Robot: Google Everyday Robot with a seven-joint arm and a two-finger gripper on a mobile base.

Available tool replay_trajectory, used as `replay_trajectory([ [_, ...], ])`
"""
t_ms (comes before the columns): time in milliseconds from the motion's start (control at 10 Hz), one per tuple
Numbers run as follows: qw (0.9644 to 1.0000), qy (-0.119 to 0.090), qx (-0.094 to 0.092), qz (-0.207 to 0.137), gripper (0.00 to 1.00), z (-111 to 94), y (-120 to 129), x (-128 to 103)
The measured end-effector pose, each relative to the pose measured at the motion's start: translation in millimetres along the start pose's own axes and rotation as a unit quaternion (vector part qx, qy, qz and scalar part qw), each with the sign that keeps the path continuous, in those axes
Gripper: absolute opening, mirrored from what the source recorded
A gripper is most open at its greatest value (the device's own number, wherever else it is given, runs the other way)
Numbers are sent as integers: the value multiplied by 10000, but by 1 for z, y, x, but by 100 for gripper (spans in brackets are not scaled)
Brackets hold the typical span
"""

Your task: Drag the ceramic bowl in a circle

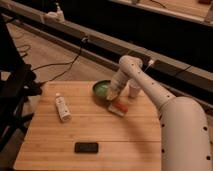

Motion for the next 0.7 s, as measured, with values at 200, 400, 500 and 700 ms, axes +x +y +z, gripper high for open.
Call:
replay_trajectory([
  [200,9998,95,57,-138,0,3,-23,-14],
  [400,9988,175,-1,-452,0,16,-38,-42],
  [500,9982,155,-53,-571,0,22,-38,-54],
  [700,9958,-28,-222,-892,0,36,-32,-86],
])
